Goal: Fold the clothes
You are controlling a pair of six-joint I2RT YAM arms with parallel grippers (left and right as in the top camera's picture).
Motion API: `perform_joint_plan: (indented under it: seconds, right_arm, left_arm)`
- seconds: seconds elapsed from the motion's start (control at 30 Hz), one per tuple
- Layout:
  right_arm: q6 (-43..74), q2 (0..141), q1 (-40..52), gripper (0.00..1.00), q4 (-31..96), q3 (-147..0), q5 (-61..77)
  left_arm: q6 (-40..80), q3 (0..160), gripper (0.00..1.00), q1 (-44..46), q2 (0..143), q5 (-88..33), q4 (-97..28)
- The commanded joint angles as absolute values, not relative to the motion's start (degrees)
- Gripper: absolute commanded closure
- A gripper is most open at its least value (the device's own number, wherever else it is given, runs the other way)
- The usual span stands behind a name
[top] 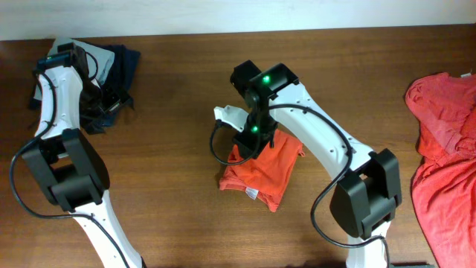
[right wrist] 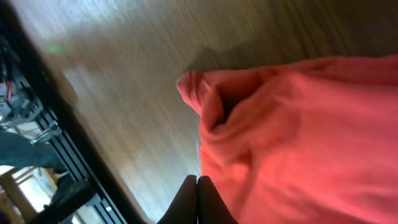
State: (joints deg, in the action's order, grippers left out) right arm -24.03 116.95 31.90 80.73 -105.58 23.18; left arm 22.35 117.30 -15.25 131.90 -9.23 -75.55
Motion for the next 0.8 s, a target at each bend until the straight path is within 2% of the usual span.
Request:
perform_joint_plan:
  seconds: [0.0,0.23,0.33,0.4,0.5,0.77]
  right_arm:
    - [-23.49,115.77,31.83,0.96,78.65,-101.19,26.46]
    - [-20.05,115.77,32.60,0.95,67.46,-88.84,28.77]
    - [-16.40,115.77,32.73,0.86,60.36,-82.91,29.50]
    - [-15.55,115.79,32.71,0.86,57.21,-80.12,30.76]
    - [-15.55,115.63,32.51,0.92,57.69,-80.12,31.07]
    - [-18.61,112.90,29.65,0.91,73.23,-96.62,31.44]
  left_arm:
    - [22.70,118.02,0.01,-15.33,131.52,-9.21,-75.46]
    - [22.70,118.02,0.01,-15.33,131.52,-9.23,-75.46]
    - [22.70,118.02,0.01,-15.33,131.52,-9.21,-75.46]
    - [22.68,118.02,0.01,-15.33,131.52,-9.21,-75.70]
    - [22.70,118.02,0.01,-15.33,131.52,-9.23,-75.53]
    - [24.40,118.02,0.01,-15.33,131.55,-11.18,-73.12]
